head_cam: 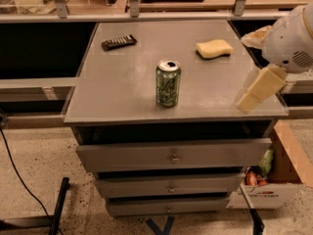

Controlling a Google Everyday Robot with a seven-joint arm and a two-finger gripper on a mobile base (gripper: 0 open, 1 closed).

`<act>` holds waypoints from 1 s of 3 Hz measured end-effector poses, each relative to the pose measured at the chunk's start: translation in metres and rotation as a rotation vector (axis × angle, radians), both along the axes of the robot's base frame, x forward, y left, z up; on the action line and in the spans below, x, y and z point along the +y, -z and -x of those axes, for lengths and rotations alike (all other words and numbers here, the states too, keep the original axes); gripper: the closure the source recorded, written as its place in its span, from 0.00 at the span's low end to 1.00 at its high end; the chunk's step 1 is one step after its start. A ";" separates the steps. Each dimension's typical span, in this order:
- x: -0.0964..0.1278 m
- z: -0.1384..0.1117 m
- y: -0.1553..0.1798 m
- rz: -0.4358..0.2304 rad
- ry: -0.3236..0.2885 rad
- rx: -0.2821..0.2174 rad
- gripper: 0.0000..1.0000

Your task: Move green can near rxbar chocolate

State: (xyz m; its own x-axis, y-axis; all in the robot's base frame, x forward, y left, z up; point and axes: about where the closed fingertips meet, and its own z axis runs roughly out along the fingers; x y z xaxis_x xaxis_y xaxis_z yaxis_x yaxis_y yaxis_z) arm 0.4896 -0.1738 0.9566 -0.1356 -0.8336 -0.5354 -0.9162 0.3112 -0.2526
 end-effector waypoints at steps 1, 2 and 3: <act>0.017 -0.024 0.006 -0.102 -0.033 -0.013 0.00; 0.034 -0.042 0.017 -0.184 -0.066 0.002 0.00; 0.059 -0.059 0.024 -0.267 -0.104 0.008 0.00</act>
Offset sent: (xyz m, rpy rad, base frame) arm 0.0663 0.0495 -0.0304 0.2922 0.0241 0.0999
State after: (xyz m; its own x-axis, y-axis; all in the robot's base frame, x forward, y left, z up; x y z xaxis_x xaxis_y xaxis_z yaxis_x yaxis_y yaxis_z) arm 0.5486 -0.1146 0.9323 -0.0620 -0.6733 -0.7368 -0.9481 0.2704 -0.1673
